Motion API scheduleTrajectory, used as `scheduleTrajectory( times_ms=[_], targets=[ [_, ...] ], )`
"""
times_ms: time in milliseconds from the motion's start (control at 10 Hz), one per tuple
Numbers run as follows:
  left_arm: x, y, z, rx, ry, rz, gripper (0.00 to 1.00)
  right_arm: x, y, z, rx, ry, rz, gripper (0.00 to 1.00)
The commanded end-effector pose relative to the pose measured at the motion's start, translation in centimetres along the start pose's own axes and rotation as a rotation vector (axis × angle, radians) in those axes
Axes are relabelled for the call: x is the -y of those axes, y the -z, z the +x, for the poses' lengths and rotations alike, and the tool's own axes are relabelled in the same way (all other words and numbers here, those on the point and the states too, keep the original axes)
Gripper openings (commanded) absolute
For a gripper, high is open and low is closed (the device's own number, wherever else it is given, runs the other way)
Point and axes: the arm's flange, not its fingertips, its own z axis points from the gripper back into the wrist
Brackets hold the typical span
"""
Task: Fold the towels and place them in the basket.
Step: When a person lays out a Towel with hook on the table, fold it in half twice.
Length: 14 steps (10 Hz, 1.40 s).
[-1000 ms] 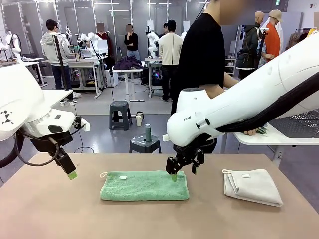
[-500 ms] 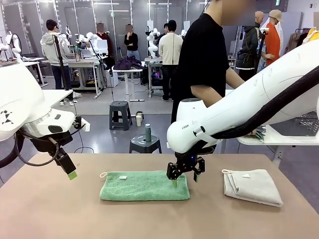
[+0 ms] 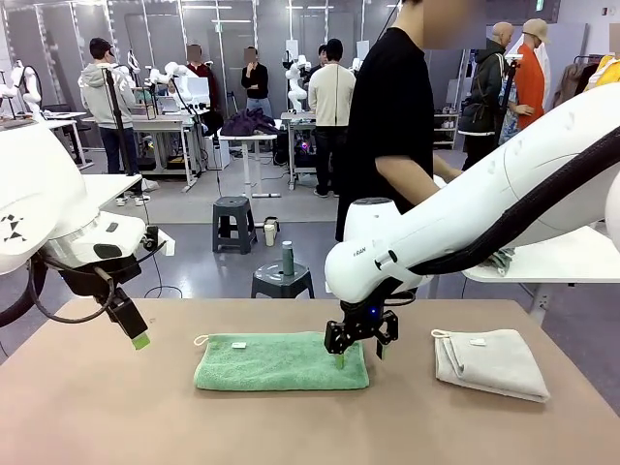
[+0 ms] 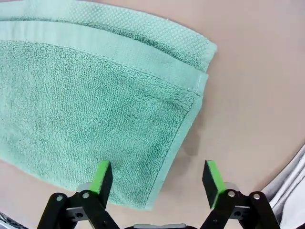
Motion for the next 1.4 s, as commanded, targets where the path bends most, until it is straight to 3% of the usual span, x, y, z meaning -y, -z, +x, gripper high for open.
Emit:
scheduleTrajectory(
  times_ms=[0,200,300,900,1300],
  targets=[
    [-0.1,-0.2,0.2,-0.006,-0.008,0.013,1.0,-0.3,0.7,0.2,0.006,0.033,-0.006,0.76],
    [-0.1,-0.2,0.2,-0.006,-0.008,0.013,1.0,0.1,0.8,0.5,0.009,0.039,0.026,0.18],
    [-0.1,-0.2,0.2,-0.006,-0.008,0.013,1.0,0.1,0.8,0.5,0.005,0.044,0.024,0.0],
    [-0.1,-0.2,0.2,-0.006,-0.008,0.013,1.0,0.6,1.0,0.1,0.001,0.069,0.039,0.0],
    [-0.1,-0.2,0.2,-0.006,-0.008,0.013,1.0,1.3,-2.0,-0.3,0.024,0.053,0.031,0.0]
  ],
)
